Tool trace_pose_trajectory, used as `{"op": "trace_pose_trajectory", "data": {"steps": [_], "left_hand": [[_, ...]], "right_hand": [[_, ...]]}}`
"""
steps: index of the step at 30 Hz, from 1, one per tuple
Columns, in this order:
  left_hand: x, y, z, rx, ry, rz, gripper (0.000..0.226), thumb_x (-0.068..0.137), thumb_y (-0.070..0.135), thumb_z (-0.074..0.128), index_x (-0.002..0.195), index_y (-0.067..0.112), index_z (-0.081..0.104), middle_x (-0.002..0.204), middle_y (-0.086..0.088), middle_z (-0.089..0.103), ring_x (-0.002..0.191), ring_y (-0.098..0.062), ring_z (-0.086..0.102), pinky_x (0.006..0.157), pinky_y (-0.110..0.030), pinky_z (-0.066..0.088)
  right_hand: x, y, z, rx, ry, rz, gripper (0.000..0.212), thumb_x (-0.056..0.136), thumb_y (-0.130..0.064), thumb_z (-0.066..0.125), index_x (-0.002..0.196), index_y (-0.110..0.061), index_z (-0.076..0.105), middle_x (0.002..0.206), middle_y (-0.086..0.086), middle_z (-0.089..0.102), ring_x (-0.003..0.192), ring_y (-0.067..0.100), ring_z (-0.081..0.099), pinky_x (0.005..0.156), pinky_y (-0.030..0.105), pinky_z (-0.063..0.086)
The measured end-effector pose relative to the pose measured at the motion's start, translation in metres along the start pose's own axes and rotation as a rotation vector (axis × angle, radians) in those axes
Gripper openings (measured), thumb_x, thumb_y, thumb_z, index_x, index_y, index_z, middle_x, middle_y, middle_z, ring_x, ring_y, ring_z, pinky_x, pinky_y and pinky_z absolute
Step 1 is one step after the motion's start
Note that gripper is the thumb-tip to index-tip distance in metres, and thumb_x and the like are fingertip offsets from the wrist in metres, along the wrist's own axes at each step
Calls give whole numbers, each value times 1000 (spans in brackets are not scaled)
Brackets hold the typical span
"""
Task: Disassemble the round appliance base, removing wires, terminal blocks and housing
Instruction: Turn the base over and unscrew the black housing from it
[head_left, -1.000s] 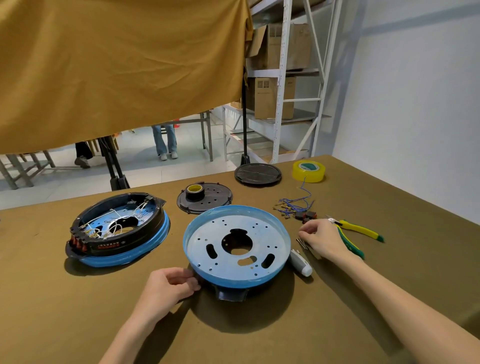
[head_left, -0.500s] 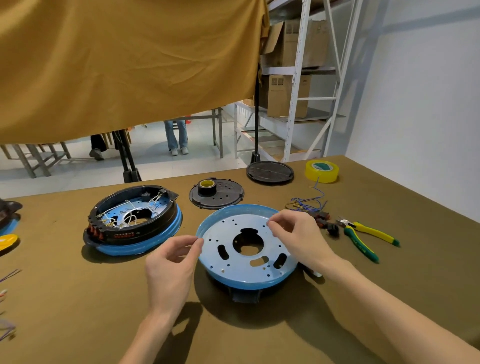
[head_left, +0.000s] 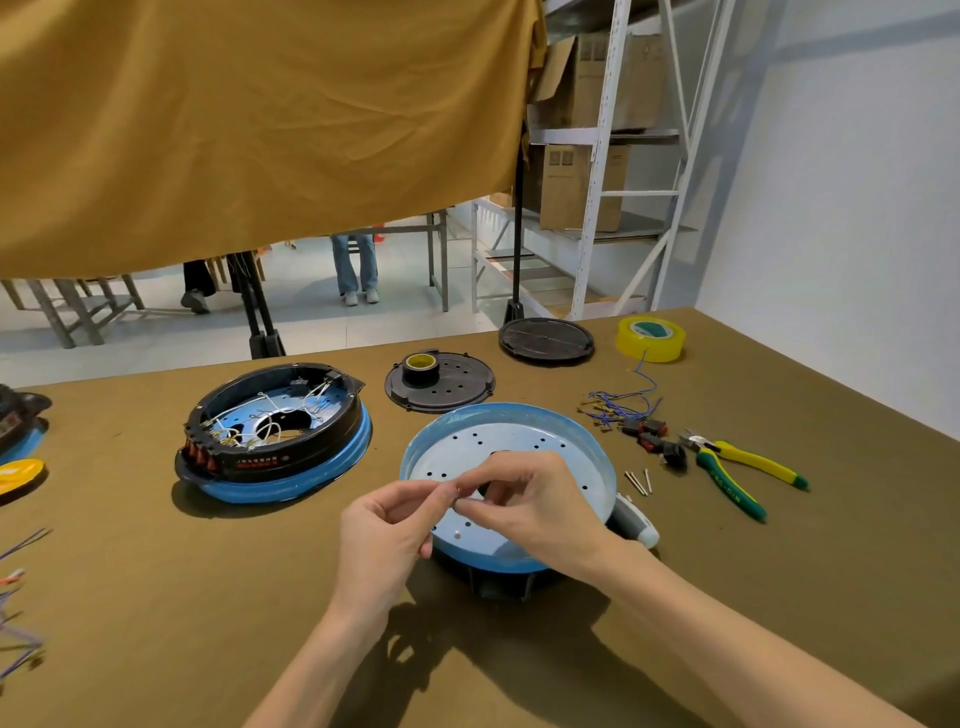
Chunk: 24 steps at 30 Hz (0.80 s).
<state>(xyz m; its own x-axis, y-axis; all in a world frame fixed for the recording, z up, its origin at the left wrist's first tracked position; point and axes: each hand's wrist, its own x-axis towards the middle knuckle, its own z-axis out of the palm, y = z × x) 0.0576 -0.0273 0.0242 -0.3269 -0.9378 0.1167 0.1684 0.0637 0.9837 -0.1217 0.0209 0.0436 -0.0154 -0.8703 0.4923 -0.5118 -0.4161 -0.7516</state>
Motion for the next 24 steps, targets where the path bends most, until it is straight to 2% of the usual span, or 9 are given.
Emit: {"op": "trace_pose_trajectory", "data": {"steps": [2, 4, 6, 8, 12, 16, 18, 20, 24], "left_hand": [[-2, -3, 2, 51, -5, 48, 23, 75, 43, 78, 89, 25, 84, 77, -5, 78, 49, -9, 55, 47, -17, 47], [-5, -6, 6, 129, -17, 121, 21, 79, 43, 77, 90, 26, 83, 79, -2, 79, 47, -14, 56, 49, -19, 48], [-7, -8, 11, 217, -23, 184, 21, 82, 44, 75, 95, 29, 81, 86, 5, 79, 49, -15, 60, 52, -19, 51], [-8, -10, 15, 305, -8, 248, 18, 84, 45, 74, 98, 35, 80, 90, 16, 78, 57, -13, 66, 56, -18, 54], [-8, -20, 17, 649, -32, 538, 17, 89, 56, 69, 95, 41, 75, 91, 30, 70, 89, -8, 62, 74, -15, 46], [-6, -36, 15, 752, -149, 615, 36, 83, 75, 66, 92, 41, 74, 92, 32, 66, 101, -1, 53, 94, -25, 32], [-4, -40, 12, 755, -191, 631, 39, 82, 78, 64, 91, 42, 73, 89, 30, 67, 97, -2, 54, 94, -31, 35], [-2, -42, 12, 787, -204, 651, 43, 82, 81, 61, 92, 41, 74, 87, 29, 67, 94, -2, 55, 90, -33, 38], [-3, -44, 13, 812, -182, 678, 45, 83, 80, 59, 92, 39, 74, 86, 28, 67, 90, 0, 54, 87, -29, 36]], "right_hand": [[-3, 1, -2, -16, 1, 16, 15, 87, -19, 80, 102, -16, 81, 86, -9, 75, 71, 22, 66, 63, 39, 59], [-6, 1, -6, -27, 8, 30, 13, 87, -19, 80, 98, -14, 81, 83, -7, 74, 71, 21, 67, 62, 32, 58], [-9, 2, -11, -13, 16, 55, 10, 88, -19, 79, 96, -13, 81, 81, -7, 74, 71, 17, 69, 62, 24, 56], [-11, 2, -17, -12, 43, 84, 7, 90, -19, 77, 95, -15, 80, 82, -9, 74, 71, 15, 69, 63, 21, 56], [-14, 18, -46, -175, 323, 83, 2, 89, -20, 78, 91, -21, 78, 81, -14, 72, 71, 13, 65, 61, 22, 52], [-32, 63, -94, -398, 610, 323, 3, 89, -23, 77, 87, -21, 79, 77, -13, 71, 70, 5, 63, 65, 27, 52], [-42, 86, -110, -551, 590, 466, 9, 89, -26, 76, 88, -18, 80, 77, -11, 72, 72, 5, 63, 67, 30, 52], [-48, 101, -118, -640, 480, 561, 12, 89, -29, 76, 92, -18, 82, 79, -8, 73, 74, 7, 64, 69, 32, 54], [-50, 108, -121, -703, 360, 588, 14, 90, -31, 75, 97, -21, 83, 87, -7, 76, 82, 10, 66, 75, 39, 58]]}}
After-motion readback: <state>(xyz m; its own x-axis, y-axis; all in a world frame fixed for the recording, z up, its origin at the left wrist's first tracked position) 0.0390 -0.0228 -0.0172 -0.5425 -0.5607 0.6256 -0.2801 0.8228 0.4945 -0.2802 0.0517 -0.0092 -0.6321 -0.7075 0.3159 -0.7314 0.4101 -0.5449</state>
